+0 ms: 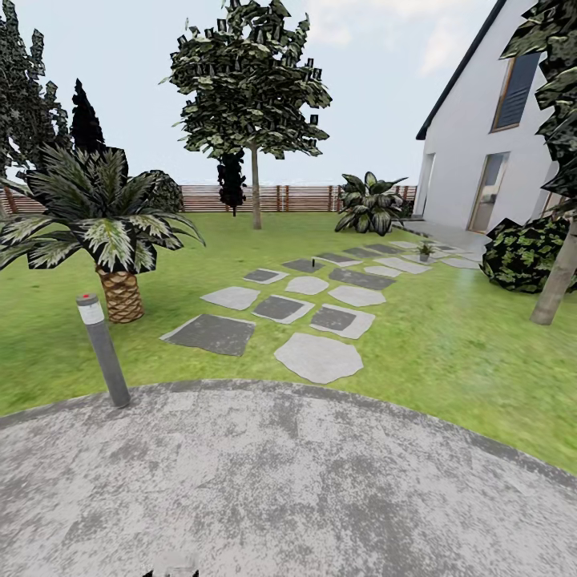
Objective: Pick up the pesticide atomizer in the garden and spray insectifuge to fully cover both potted plants in the garden.
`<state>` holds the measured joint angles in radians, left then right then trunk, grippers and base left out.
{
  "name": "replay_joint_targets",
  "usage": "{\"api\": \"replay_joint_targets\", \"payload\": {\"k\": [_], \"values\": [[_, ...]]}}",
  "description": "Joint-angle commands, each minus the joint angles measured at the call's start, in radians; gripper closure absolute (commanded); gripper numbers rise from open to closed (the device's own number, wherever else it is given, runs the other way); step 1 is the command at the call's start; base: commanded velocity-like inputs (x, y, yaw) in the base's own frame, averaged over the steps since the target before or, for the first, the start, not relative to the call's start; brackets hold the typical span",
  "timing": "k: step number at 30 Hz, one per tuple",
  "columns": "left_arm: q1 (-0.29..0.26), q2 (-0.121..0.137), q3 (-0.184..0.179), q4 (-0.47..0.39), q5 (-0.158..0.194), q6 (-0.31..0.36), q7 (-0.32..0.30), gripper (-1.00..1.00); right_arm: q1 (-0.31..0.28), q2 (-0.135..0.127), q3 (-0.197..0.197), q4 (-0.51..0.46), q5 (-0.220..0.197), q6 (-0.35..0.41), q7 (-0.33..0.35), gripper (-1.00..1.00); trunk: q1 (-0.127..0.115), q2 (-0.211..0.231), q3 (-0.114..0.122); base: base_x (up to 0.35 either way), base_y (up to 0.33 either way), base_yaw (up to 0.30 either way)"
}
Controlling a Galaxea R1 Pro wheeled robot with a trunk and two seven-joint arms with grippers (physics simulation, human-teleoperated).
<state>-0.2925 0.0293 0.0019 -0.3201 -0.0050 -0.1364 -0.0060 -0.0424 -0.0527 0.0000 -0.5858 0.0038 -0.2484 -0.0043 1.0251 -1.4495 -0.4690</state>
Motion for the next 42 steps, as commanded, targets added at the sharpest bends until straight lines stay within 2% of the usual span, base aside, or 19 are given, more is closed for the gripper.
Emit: {"api": "replay_joint_targets", "payload": {"k": [1,3,8,42], "values": [[-0.001,0.001,0.000,0.006,-0.001,-0.028,-0.002,-1.00,-0.001,0.000,0.000,0.000,0.001,-0.005,0.000,-1.00,0.000,-0.001,-0.001,0.000,0.000,0.000],[0.000,0.004,0.000,0.016,-0.001,-0.057,-0.003,-1.00,-0.001,0.000,0.000,0.000,0.001,-0.006,0.000,-1.00,0.000,-0.001,-0.001,0.000,0.000,0.000],[0.002,0.007,0.002,0.034,0.000,-0.073,-0.003,-1.00,-0.001,0.000,0.003,0.006,0.005,-0.006,0.001,-1.00,0.000,-0.001,-0.002,0.000,0.000,0.000],[0.001,0.007,0.001,0.042,-0.001,-0.080,-0.003,-1.00,-0.001,0.001,0.000,0.032,0.004,-0.008,0.000,-1.00,0.130,-0.239,-0.160,0.000,0.000,0.000]]}}
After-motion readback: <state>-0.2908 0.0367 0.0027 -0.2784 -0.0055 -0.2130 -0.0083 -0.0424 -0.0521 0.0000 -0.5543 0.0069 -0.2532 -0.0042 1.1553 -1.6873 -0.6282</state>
